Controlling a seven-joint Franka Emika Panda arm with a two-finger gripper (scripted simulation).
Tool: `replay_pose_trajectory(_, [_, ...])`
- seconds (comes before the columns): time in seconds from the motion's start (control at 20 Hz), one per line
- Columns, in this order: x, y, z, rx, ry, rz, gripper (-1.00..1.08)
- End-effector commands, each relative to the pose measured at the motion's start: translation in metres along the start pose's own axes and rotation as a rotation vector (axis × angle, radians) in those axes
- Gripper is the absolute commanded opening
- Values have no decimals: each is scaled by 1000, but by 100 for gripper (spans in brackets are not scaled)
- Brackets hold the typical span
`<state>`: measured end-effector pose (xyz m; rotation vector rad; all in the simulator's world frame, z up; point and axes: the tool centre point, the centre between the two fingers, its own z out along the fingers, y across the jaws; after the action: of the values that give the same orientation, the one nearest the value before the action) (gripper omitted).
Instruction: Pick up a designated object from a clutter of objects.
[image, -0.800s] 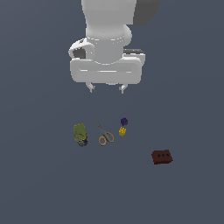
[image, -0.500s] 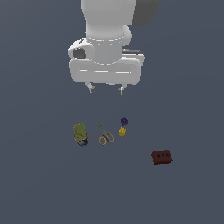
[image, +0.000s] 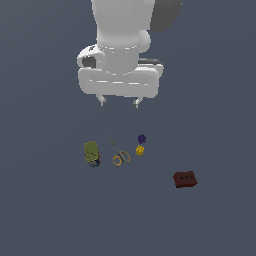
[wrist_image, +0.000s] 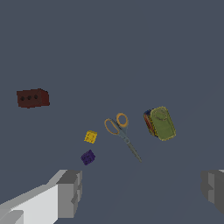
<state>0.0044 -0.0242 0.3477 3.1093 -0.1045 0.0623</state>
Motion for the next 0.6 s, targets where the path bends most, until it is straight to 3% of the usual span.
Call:
replay_pose_trajectory(0.0, [0,-2,6,0,-2,-10,100])
replay_pose_trajectory(0.55, [-7,-28,74,1,-9,-136,100])
